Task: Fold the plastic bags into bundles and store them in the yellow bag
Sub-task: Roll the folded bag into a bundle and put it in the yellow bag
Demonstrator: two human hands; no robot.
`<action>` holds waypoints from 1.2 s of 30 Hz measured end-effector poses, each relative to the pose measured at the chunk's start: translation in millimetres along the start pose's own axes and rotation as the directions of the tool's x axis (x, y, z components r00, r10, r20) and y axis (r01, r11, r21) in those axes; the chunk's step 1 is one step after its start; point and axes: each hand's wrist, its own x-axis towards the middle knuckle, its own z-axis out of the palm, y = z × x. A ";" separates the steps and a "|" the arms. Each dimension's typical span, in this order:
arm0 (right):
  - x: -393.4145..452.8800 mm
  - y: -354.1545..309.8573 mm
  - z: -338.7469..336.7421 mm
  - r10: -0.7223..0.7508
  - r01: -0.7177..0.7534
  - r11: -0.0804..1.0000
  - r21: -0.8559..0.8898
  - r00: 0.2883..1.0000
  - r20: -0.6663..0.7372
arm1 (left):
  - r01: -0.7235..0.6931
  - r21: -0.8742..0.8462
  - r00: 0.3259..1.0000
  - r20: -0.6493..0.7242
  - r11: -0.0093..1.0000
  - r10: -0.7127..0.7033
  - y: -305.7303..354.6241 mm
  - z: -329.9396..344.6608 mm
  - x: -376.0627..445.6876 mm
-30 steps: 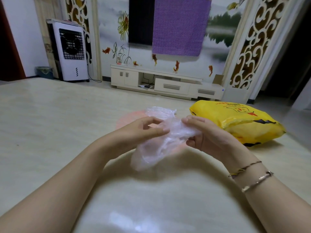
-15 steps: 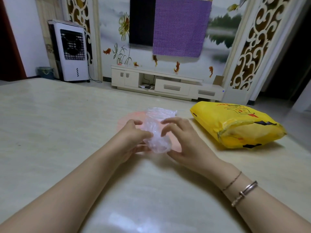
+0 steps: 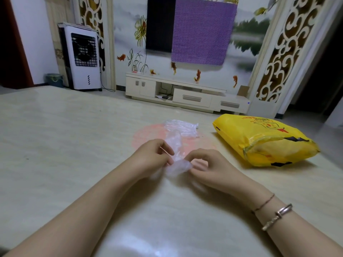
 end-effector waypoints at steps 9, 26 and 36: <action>29.1 8.5 14.5 0.303 -0.250 0.942 0.222 0.919 -0.252 | 0.128 0.067 0.987 -0.109 0.990 -0.120 1.1 3.7 9.8; 10.7 -5.5 13.0 0.059 -0.049 0.905 -0.424 0.998 0.010 | 0.196 0.073 0.975 -0.120 0.978 -0.186 2.2 1.2 15.6; 15.2 1.1 13.7 0.088 -0.112 0.925 -0.363 0.993 -0.083 | 0.053 -0.025 0.998 -0.035 0.998 -0.054 12.2 -7.3 -2.6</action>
